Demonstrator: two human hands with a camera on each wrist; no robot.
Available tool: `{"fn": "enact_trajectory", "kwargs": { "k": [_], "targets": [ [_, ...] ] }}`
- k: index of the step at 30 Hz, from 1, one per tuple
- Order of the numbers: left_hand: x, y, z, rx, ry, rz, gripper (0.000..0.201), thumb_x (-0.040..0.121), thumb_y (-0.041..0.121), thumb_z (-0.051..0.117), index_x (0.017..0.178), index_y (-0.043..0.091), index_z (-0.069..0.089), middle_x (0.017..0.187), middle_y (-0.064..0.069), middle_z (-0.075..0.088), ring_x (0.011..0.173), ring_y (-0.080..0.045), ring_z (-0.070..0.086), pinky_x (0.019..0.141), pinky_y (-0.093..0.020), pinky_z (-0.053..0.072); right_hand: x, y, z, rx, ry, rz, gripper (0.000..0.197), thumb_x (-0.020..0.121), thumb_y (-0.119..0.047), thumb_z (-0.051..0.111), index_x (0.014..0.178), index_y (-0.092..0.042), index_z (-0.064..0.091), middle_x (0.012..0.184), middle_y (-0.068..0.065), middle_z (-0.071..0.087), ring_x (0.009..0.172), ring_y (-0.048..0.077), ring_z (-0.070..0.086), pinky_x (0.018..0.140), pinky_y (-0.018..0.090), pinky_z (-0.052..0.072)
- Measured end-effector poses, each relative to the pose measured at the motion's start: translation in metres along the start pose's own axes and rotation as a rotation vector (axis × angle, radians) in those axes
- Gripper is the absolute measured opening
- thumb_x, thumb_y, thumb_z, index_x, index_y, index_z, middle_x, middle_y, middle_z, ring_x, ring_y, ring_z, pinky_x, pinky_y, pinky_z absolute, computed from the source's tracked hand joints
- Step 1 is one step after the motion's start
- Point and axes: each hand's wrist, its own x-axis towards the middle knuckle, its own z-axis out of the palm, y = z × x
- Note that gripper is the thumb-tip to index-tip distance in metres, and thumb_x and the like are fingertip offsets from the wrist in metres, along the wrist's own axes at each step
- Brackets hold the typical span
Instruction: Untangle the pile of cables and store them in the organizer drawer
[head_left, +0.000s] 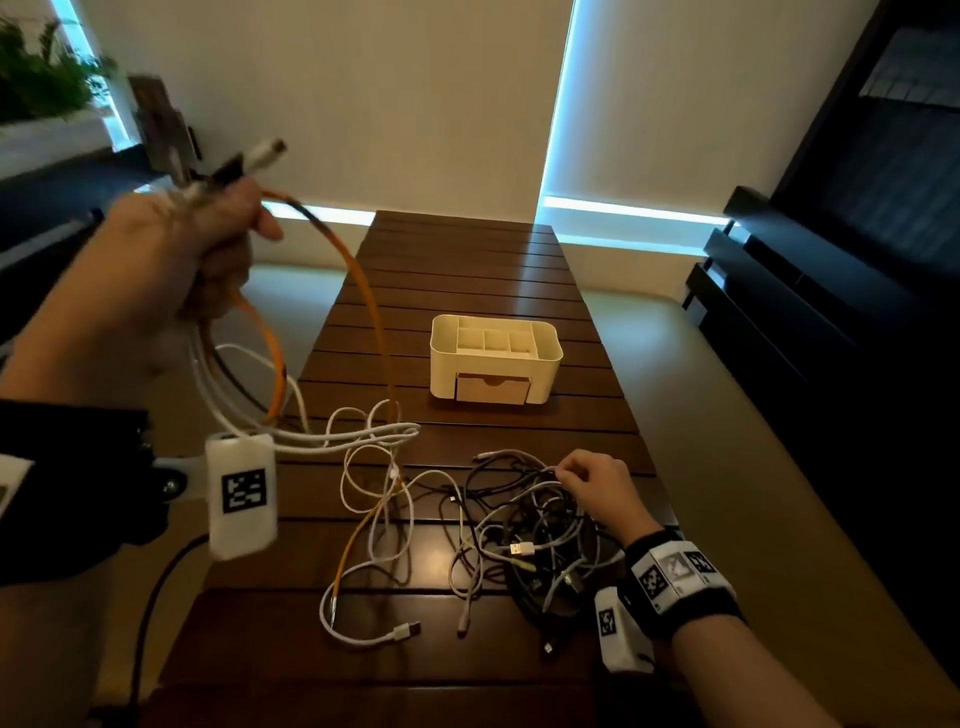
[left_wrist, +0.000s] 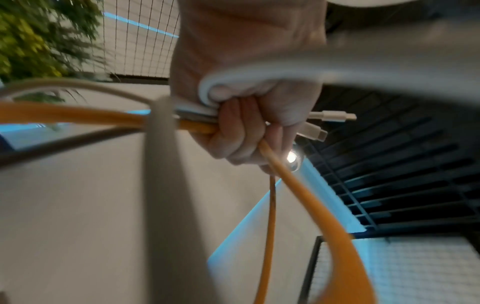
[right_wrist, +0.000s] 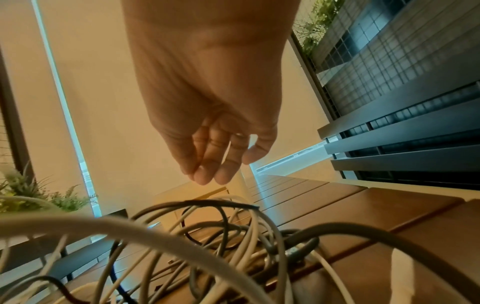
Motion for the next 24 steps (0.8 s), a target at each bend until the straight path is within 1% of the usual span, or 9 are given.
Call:
{"fn": "enact_trajectory", "kwargs": {
  "k": [4, 6, 8, 10, 12, 15, 17, 20, 24],
  "targets": [
    [-0.015, -0.050, 0.008, 0.149, 0.135, -0.127, 0.033, 0.094, 0.031, 0.051, 0.066, 0.016, 0.061, 0.037, 0.013, 0.032, 0.030, 0.000, 0.024, 0.033, -0.014, 0.016, -0.007, -0.012, 0.006, -0.014, 0.040, -0.074, 0.009, 0.090, -0.019, 0.057, 0.086, -0.017, 0.065, 0.077, -0.009, 0.054, 0.076, 0.008, 0.052, 0.071, 0.022, 0.039],
    [-0.025, -0.082, 0.020, 0.266, 0.102, -0.188, 0.030, 0.094, 0.026, 0.053, 0.069, 0.014, 0.065, 0.044, 0.007, 0.039, 0.034, -0.001, 0.027, 0.040, -0.019, 0.021, -0.014, -0.022, 0.013, -0.012, 0.001, -0.179, 0.007, 0.088, -0.024, 0.060, 0.091, -0.020, 0.064, 0.085, -0.009, 0.054, 0.084, 0.008, 0.051, 0.077, 0.026, 0.041],
    [-0.035, -0.116, 0.035, 0.355, 0.010, -0.282, 0.023, 0.092, 0.022, 0.058, 0.074, 0.010, 0.068, 0.044, 0.006, 0.042, 0.036, -0.001, 0.029, 0.045, -0.023, 0.020, -0.020, -0.027, 0.023, -0.187, -0.149, -0.297, 0.034, 0.083, -0.041, 0.063, 0.113, -0.026, 0.058, 0.112, -0.007, 0.053, 0.108, 0.012, 0.044, 0.093, 0.034, 0.036],
    [-0.046, -0.148, 0.050, 0.465, -0.094, -0.383, 0.014, 0.088, 0.019, 0.063, 0.079, 0.013, 0.071, 0.049, 0.005, 0.051, 0.041, -0.005, 0.037, 0.046, -0.023, 0.025, -0.025, -0.021, 0.034, -0.437, -0.328, -0.312, 0.064, 0.075, -0.054, 0.065, 0.131, -0.034, 0.041, 0.138, -0.007, 0.036, 0.129, 0.016, 0.027, 0.104, 0.046, 0.025],
    [-0.057, -0.173, 0.059, 0.581, -0.184, -0.440, 0.016, 0.088, 0.017, 0.064, 0.073, 0.016, 0.069, 0.055, 0.002, 0.056, 0.047, -0.009, 0.045, 0.042, -0.018, 0.031, -0.028, -0.007, 0.040, -0.565, -0.397, -0.252, 0.076, 0.073, -0.055, 0.066, 0.138, -0.037, 0.029, 0.147, -0.007, 0.025, 0.137, 0.019, 0.018, 0.106, 0.052, 0.020],
    [-0.069, -0.199, 0.066, 0.662, -0.206, -0.494, 0.026, 0.087, 0.018, 0.063, 0.062, 0.016, 0.062, 0.058, 0.000, 0.060, 0.055, -0.015, 0.055, 0.044, -0.019, 0.036, -0.030, 0.016, 0.041, -0.578, -0.338, -0.123, 0.069, 0.080, -0.056, 0.057, 0.139, -0.038, 0.026, 0.145, -0.005, 0.032, 0.137, 0.019, 0.023, 0.103, 0.048, 0.025],
    [-0.074, -0.205, 0.068, 0.663, -0.175, -0.527, 0.023, 0.086, 0.020, 0.064, 0.065, 0.013, 0.065, 0.064, -0.005, 0.065, 0.062, -0.021, 0.059, 0.051, -0.028, 0.041, -0.030, 0.028, 0.037, -0.551, -0.232, -0.040, 0.057, 0.085, -0.057, 0.049, 0.136, -0.040, 0.031, 0.139, -0.006, 0.040, 0.133, 0.018, 0.029, 0.100, 0.047, 0.029],
    [-0.078, -0.205, 0.066, 0.589, -0.106, -0.562, 0.024, 0.084, 0.027, 0.067, 0.064, 0.014, 0.066, 0.066, -0.008, 0.066, 0.063, -0.022, 0.059, 0.055, -0.028, 0.040, -0.028, 0.044, 0.027, -0.504, -0.142, 0.127, 0.049, 0.090, -0.052, 0.045, 0.136, -0.039, 0.034, 0.137, -0.003, 0.042, 0.132, 0.020, 0.031, 0.100, 0.047, 0.031],
    [-0.078, -0.206, 0.058, 0.628, -0.040, -0.598, 0.021, 0.085, 0.024, 0.067, 0.070, 0.010, 0.068, 0.062, -0.006, 0.062, 0.058, -0.018, 0.056, 0.048, -0.026, 0.036, -0.024, 0.055, 0.019, -0.450, -0.071, 0.322, 0.045, 0.094, -0.046, 0.042, 0.137, -0.034, 0.034, 0.139, 0.003, 0.041, 0.133, 0.025, 0.030, 0.100, 0.051, 0.030]
  ]
}}
